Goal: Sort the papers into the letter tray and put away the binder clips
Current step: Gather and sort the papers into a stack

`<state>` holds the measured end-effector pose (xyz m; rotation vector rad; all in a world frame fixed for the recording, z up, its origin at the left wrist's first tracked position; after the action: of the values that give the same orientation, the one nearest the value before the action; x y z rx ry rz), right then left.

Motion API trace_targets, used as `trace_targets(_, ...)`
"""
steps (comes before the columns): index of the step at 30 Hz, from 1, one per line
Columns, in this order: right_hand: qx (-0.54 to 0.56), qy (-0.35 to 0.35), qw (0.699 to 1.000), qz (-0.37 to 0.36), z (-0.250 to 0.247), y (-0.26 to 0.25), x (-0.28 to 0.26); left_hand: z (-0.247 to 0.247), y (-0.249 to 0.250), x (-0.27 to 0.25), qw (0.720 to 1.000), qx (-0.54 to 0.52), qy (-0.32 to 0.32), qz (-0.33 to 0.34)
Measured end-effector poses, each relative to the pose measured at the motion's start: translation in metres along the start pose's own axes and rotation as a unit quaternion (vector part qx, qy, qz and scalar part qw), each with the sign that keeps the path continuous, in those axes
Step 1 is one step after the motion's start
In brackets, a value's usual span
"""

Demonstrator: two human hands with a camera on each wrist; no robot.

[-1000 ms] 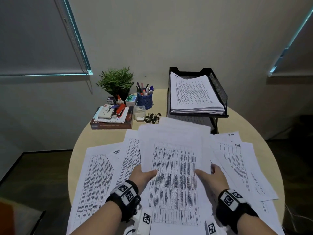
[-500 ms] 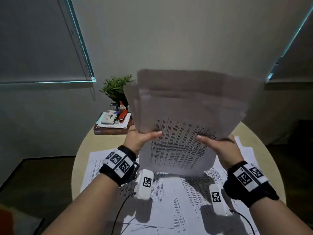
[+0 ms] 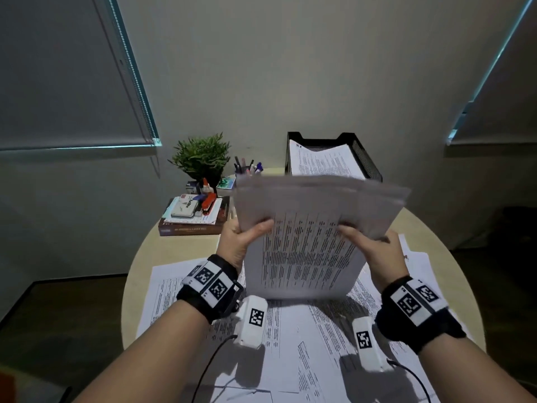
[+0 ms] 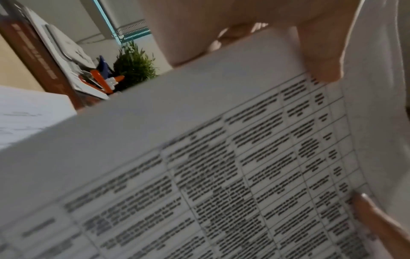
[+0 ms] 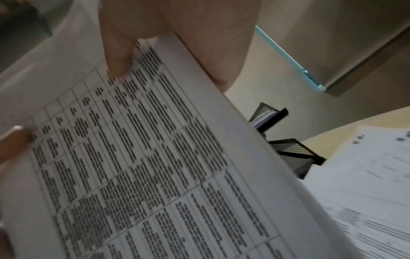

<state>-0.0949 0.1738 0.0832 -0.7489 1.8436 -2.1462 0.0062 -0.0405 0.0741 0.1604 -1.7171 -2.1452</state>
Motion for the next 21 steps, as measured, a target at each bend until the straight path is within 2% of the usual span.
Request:
trace_targets(4, -0.008, -0.008, 0.998, 0.068, 0.001, 0.022, -0.008, 0.001, -0.016, -0.008, 0.998, 0.049, 0.010, -0.048)
trace_targets(8, 0.013, -0.007, 0.999, 0.028, 0.012, 0.005, -0.007, 0.009, -0.006, -0.002, 0.998, 0.037, 0.042, -0.025)
trace_targets(11, 0.013, -0.004, 1.000, 0.007, 0.010, -0.007, -0.001, 0.010, 0.005, 0.003, 0.999, 0.028, 0.033, 0.005)
trace_targets(13, -0.009, -0.006, 0.999, 0.051, 0.007, 0.001, 0.000, 0.006, -0.002, 0.002, 0.998, 0.056, 0.020, -0.020)
trace_targets(17, -0.050, -0.042, 0.976, 0.207, 0.004, 0.047, -0.011, -0.005, -0.042, -0.011, 0.982, 0.114, 0.056, -0.142)
trace_targets(19, -0.051, -0.037, 0.972, 0.224, 0.005, 0.059, -0.017, -0.004, -0.051, -0.017, 0.976, 0.125, 0.064, -0.167)
trace_targets(21, -0.041, -0.015, 0.978, 0.206, 0.004, 0.059, -0.019, -0.004, -0.052, -0.017, 0.976, 0.129, 0.064, -0.163)
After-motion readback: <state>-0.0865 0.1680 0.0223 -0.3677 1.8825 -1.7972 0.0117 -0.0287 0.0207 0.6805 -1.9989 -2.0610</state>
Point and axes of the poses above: each hand's wrist, its own x-axis towards the middle knuckle, its own z-axis out of the palm, y = z × x, the point moved 1 cm from there along x, towards the middle knuckle, and after that the axes turned 9 degrees about -y, right-handed, at the moved point
